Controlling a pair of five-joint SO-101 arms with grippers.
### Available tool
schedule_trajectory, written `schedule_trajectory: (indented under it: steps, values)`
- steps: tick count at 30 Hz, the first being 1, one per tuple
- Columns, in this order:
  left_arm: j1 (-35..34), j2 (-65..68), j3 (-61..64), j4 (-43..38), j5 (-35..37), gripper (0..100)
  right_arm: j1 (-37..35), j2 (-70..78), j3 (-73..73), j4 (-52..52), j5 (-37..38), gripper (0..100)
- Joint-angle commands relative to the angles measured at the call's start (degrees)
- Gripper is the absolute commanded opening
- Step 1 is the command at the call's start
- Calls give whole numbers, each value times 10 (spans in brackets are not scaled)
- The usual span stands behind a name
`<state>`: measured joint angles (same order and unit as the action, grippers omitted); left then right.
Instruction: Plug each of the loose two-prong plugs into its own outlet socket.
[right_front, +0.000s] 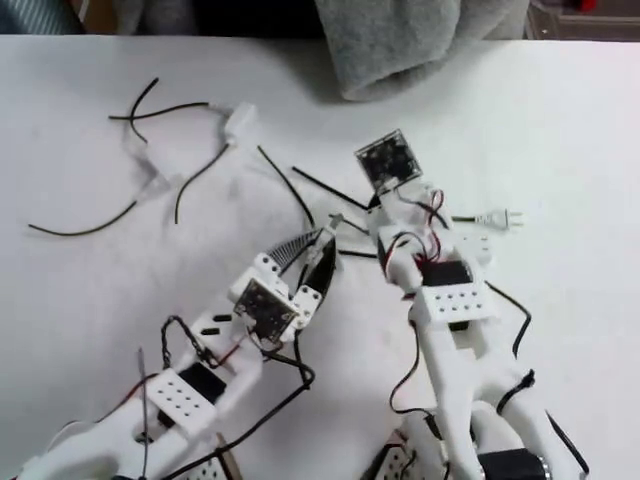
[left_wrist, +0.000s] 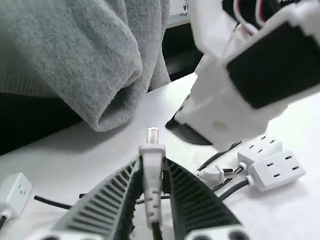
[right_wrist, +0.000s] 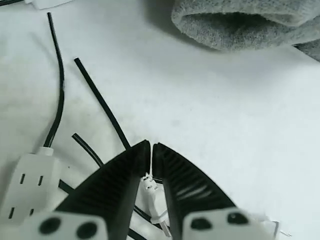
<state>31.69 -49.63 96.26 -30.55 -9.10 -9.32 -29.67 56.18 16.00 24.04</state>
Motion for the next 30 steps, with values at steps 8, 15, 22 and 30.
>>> schedule_trajectory:
  steps: [8,15,22,30]
  values:
    - [-3,-7,-1,-11,-4,24,-153,-339,-20,239,3,19]
    - [-3,-7,-1,-11,-4,24,-215,-338,41,199,7,19]
    - [-3,-7,-1,-11,-4,24,-132,-166,54,59,19,19]
    - [-3,-7,-1,-11,-4,24,-26,64,-31,-38,47,19]
